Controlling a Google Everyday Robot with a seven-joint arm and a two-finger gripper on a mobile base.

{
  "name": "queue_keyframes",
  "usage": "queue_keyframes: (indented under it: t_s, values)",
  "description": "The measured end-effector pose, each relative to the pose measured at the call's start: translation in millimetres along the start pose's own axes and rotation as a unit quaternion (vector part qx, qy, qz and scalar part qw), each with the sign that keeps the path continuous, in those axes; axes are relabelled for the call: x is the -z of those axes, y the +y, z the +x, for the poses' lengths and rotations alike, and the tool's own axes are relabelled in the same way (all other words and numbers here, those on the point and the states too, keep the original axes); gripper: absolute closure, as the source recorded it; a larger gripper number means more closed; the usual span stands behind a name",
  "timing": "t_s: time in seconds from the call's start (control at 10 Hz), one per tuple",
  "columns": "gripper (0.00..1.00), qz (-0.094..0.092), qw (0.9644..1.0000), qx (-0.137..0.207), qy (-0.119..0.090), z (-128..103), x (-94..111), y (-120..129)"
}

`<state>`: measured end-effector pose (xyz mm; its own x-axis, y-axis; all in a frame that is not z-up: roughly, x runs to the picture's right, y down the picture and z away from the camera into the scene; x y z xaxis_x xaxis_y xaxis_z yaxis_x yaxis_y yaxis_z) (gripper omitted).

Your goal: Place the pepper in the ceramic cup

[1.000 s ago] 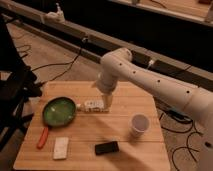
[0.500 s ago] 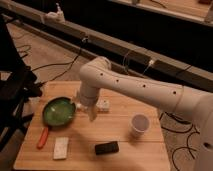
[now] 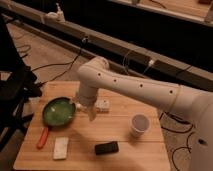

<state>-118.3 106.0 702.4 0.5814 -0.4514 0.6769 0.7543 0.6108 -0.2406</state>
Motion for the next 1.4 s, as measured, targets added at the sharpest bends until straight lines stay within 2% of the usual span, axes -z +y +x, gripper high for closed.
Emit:
queue_keyframes:
  t_s: [0.3, 0.6, 0.8, 0.9, 1.0, 1.1, 1.4]
  values:
    - [0.20, -0.012, 0.9982, 0.056, -0.017, -24, -30, -31]
    - [0.20, -0.013, 0.9925, 0.116, -0.037, -53, -60, -70]
    - [0.20, 0.001, 0.9870, 0.154, -0.046, -76, -73, -95]
    - [0.20, 0.010, 0.9825, 0.177, -0.056, -94, -80, -109]
    - [0.20, 0.016, 0.9752, 0.208, -0.075, -117, -87, -117]
    - [0.20, 0.019, 0.9710, 0.223, -0.084, -129, -89, -120]
    - [0.20, 0.019, 0.9707, 0.224, -0.085, -130, -89, -120]
